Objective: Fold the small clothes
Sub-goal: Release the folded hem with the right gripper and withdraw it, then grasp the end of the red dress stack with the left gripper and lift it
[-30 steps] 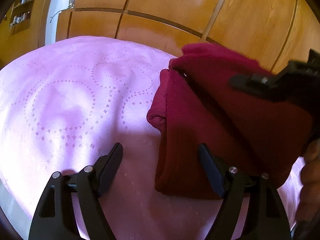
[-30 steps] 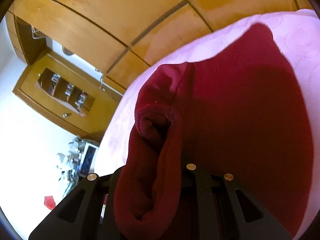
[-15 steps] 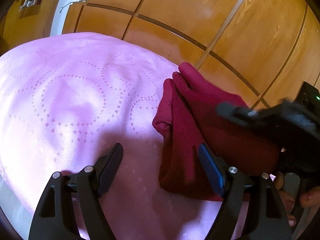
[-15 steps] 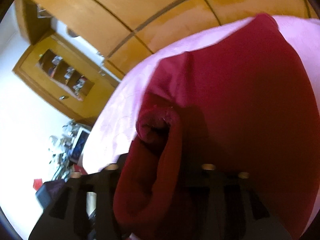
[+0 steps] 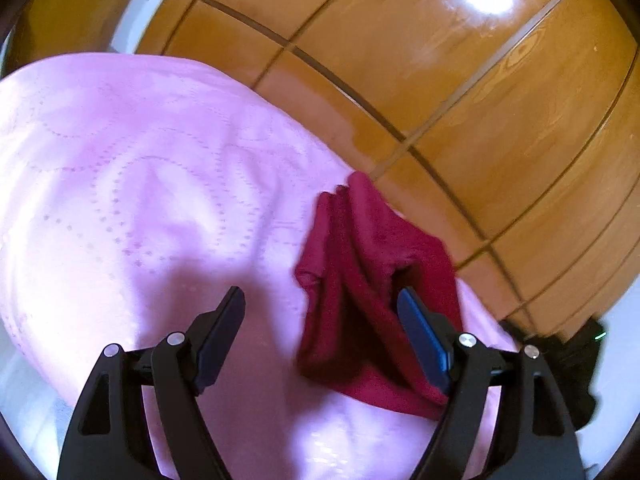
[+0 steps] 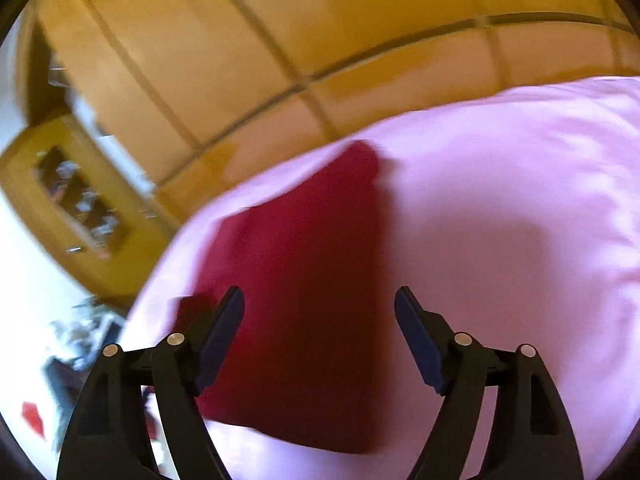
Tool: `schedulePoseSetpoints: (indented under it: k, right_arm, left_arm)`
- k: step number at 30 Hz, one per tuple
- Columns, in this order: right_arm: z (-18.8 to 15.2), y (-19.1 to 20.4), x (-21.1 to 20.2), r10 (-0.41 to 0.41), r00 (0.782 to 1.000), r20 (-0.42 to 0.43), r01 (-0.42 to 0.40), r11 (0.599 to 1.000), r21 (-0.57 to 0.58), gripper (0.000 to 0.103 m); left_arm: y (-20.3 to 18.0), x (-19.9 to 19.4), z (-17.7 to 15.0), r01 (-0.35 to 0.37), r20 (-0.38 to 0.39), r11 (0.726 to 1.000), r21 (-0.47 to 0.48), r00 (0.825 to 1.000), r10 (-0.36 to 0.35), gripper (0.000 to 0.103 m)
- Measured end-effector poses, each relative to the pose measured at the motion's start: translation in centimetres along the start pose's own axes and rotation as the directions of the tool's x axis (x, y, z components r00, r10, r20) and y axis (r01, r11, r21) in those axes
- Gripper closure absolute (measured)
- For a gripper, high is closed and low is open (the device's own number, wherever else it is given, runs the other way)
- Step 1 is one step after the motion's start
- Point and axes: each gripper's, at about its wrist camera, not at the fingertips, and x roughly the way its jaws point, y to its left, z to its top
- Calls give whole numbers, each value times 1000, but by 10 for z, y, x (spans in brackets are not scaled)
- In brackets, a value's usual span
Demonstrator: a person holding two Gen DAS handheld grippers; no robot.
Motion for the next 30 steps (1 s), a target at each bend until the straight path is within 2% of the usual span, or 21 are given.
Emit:
schedulePoseSetpoints:
  k: [3,6,8,9,10,12,17,18,21,22,24,25,28,30]
  right_arm:
    - [-1,-26,-2,-49,999,-8,50,998,47,26]
    - [-3,-28,7,-78,996,-45,80,996,39,26]
    - [-10,-21,15,-107,992,-74,105,994,-26,26]
    - [-14,-17,18,-125,989,-81,120,991,-56,26]
    - [-19,-10,25,-163,982,-96,152,982,-113,26]
    - [-30,-8,30,-192,976,-103,173,970,-170,26]
    - [-29,11,31,-149,982,-114,122,969,-215,26]
    - [-30,15,30,-142,983,-117,112,966,-232,23]
    - [-34,29,34,-122,983,-139,80,957,-277,22]
    - [-37,30,36,-131,980,-151,82,952,-296,22]
    - [-50,32,52,-210,958,-193,126,918,-376,22]
    - [-53,31,56,-220,955,-200,129,913,-387,21]
    - [-51,22,55,-188,959,-214,107,934,-341,21]
    - [-49,23,57,-184,959,-215,104,935,-338,21]
  left_arm:
    - [-26,11,3,61,-78,998,36,995,-58,25]
    - [-47,31,3,56,-175,994,94,984,-39,26]
    - [-57,48,-2,31,-228,990,138,974,1,40]
    - [-60,56,-4,29,-249,988,149,968,9,62]
    - [-63,68,-7,17,-281,986,165,959,30,79]
    - [-62,78,-7,2,-314,987,158,948,49,90]
    - [-61,50,22,105,-259,991,82,962,-81,92]
    - [-59,44,26,115,-252,990,76,963,-93,92]
    - [-46,41,24,61,-259,992,110,965,-30,91]
    - [-36,49,15,32,-296,994,106,955,1,91]
    - [-20,65,0,2,-346,997,80,938,26,91]
    - [-13,70,-10,-3,-349,996,85,937,32,91]
    - [-14,67,-17,13,-300,991,131,953,27,88]
    - [-13,66,-16,27,-296,993,115,955,8,85]
